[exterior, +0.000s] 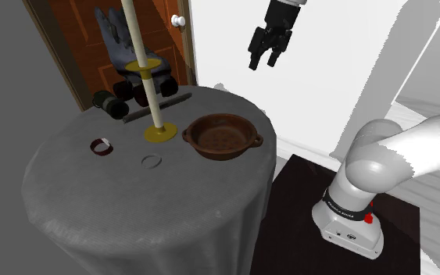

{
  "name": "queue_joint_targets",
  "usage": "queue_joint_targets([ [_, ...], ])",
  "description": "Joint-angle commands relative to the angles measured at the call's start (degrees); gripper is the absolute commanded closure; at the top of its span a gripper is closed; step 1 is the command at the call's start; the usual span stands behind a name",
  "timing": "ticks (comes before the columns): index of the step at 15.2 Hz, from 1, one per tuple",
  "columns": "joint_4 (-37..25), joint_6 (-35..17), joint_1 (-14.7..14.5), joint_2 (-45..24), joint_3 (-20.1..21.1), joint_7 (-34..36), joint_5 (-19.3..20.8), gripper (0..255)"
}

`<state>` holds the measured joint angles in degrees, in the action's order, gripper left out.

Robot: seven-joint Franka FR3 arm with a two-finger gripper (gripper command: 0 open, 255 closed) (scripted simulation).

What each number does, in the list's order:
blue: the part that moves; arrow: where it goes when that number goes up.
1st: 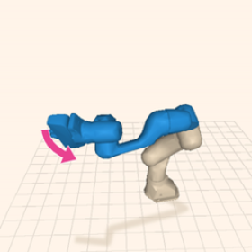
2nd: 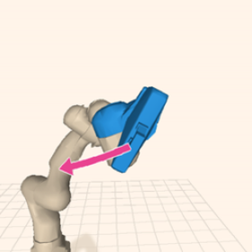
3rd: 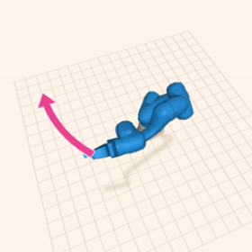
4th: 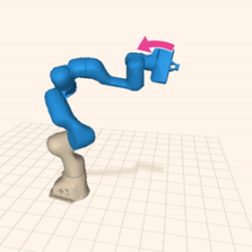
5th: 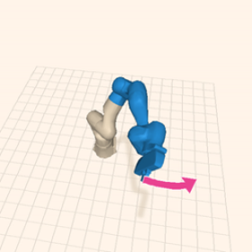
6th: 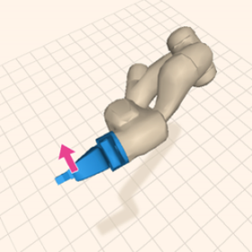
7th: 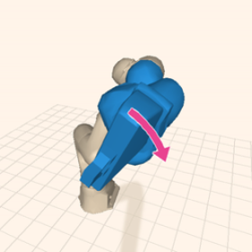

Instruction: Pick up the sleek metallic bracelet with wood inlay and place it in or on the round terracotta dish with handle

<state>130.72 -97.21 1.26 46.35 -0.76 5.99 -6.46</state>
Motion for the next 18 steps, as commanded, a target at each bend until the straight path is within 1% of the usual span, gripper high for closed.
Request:
queue_joint_targets([
  [1, 0.0, 0.0, 0.0, 0.0, 0.0, 0.0, 0.0, 0],
  [10, -4.03, -2.61, -2.91, -9.21, 11.83, 10.69, -3.23, 0],
  [14, -7.33, -3.63, -3.71, -14.73, 17.0, 15.54, -3.72, 0],
  [18, -11.56, -4.43, -4.26, -21.1, 22.13, 20.65, -3.27, 0],
])
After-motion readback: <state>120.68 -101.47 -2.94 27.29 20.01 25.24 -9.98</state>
